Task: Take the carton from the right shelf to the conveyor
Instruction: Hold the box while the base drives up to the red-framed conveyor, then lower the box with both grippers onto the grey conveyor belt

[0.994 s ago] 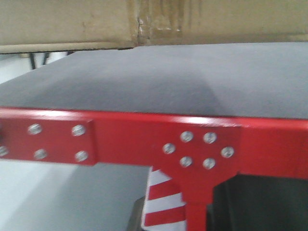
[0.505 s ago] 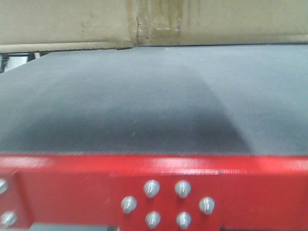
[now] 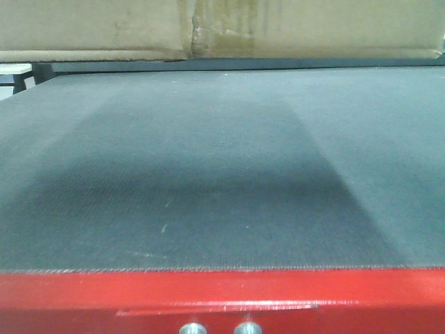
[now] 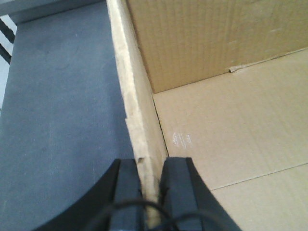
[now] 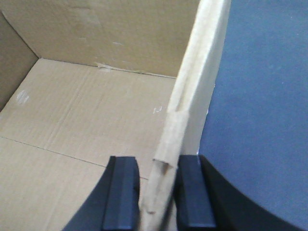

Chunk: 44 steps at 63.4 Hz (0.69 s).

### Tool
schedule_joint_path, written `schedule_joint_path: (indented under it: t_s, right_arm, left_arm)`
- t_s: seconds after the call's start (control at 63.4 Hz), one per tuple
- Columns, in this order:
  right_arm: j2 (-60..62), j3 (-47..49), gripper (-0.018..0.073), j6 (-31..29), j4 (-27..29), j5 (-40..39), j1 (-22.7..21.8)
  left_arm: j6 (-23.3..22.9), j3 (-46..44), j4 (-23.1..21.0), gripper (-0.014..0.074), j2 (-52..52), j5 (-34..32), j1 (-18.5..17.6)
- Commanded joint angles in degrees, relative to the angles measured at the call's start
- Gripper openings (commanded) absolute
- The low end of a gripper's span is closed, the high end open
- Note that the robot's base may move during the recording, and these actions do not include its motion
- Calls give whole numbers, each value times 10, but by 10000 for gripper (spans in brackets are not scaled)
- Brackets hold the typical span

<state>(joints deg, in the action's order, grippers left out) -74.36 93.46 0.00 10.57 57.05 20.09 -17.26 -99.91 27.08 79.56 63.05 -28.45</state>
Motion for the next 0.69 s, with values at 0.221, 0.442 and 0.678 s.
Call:
schedule_joint_path:
  t_s: [0.221, 0.442, 0.678]
  right_arm:
    - [9, 4, -70, -10, 6, -23, 0]
    - [9, 4, -70, -10, 6, -23, 0]
    - [9, 4, -70, -10, 6, -23, 0]
  left_arm:
    - [7, -3, 30, -17, -5, -43, 2]
    - [7, -3, 30, -17, -5, -47, 2]
    - [7, -3, 30, -17, -5, -47, 2]
